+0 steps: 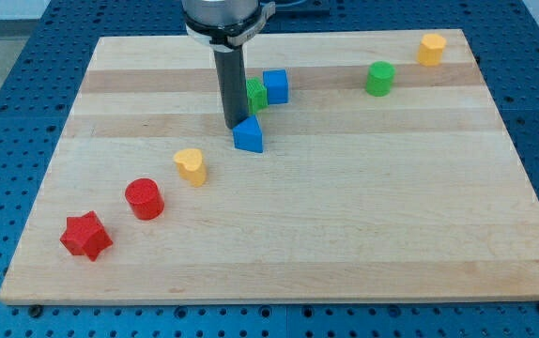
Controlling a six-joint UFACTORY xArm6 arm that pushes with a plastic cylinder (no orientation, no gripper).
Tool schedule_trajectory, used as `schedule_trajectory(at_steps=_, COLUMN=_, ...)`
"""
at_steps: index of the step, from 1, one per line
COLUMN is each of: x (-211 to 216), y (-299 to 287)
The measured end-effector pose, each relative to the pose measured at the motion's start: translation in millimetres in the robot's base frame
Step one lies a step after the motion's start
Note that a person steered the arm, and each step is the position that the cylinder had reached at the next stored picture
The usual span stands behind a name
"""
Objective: Drag the triangle diagonal to the heart
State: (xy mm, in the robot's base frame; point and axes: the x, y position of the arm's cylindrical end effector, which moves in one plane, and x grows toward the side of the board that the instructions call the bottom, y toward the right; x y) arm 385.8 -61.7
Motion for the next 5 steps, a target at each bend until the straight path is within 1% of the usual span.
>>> schedule_trajectory(at_steps=3, x=-1, y=2)
schedule_trajectory(at_steps=4, x=-3, y=19)
schedule_trajectory(at_steps=5, x=-22, y=32)
